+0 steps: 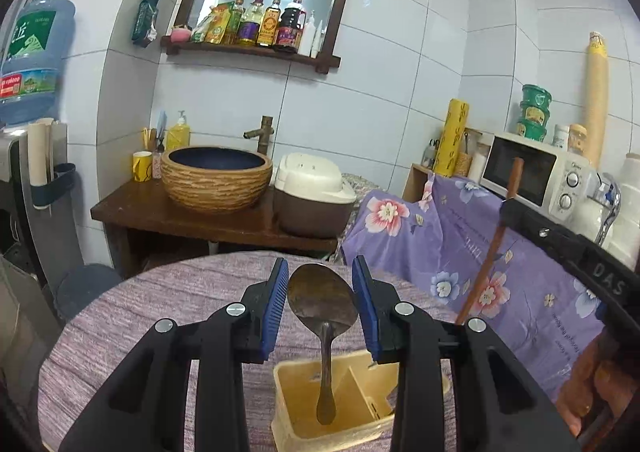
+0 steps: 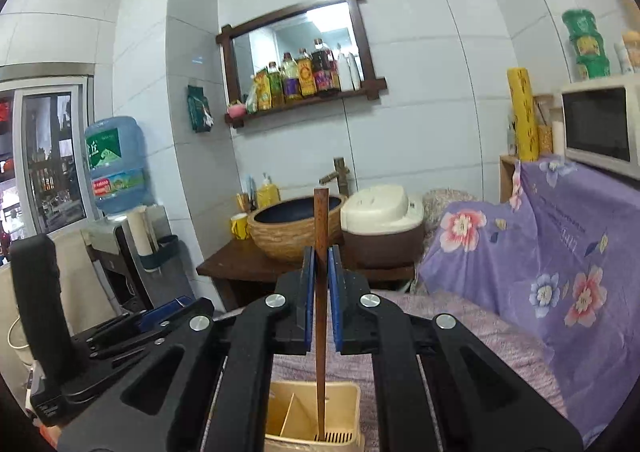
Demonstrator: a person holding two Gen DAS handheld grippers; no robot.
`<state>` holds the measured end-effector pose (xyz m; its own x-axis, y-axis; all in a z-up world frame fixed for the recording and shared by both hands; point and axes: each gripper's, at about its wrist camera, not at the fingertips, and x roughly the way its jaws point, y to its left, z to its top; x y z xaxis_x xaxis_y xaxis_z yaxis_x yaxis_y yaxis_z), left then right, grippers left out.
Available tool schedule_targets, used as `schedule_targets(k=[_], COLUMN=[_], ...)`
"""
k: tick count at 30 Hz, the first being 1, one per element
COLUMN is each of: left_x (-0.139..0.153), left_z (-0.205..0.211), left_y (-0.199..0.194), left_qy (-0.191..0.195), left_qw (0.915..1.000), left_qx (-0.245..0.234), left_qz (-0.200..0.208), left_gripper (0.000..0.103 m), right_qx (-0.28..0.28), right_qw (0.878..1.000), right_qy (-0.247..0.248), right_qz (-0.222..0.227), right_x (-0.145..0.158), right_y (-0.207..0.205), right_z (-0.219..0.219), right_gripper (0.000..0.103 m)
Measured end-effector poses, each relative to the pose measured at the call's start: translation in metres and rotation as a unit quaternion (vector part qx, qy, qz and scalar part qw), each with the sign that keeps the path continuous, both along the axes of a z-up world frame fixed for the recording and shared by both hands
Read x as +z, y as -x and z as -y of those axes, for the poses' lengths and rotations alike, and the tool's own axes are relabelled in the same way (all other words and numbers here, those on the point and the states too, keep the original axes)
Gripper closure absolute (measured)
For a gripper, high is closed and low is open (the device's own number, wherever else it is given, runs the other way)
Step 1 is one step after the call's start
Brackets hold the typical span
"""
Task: Organize utensils
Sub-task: 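Carry the spoon with the left tool while the right tool carries the chopstick over the holder, then open the left tool dropping the spoon while the right tool releases the chopstick into the holder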
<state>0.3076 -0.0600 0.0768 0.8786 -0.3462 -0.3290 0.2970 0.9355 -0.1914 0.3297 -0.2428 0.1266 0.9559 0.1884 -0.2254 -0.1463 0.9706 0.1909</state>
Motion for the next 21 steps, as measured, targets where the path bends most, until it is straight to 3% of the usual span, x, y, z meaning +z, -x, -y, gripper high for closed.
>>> schedule_targets(k=[8,18,21], left_x=[-0.041,-0.065,-0.059], left_z=[0.005,0.011,0.008], left_y=[0.006,0.009,0.018], left_qy=[-0.027,-0.05,-0.053], left_qw=[0.9994,0.9978,0.998], left_qx=[-0.007,-0.014,-0.012], left_qz=[-0.02,-0.041,-0.031], left_gripper=[0.069,0.069,0.059], right_qx=[-0.008,0.002,0.002], right_qw=[0.999,0.999,0.999], right_qy=[0.014,0.006,0.006], right_qz=[-0.031,-0.04,-0.048], right_x=[-0.052,-0.063,-0.067], right_y=[0.001,0.005,0.008], right_z=[0.001,0.009,0.01], right_gripper=[0.095,0.095,0.092])
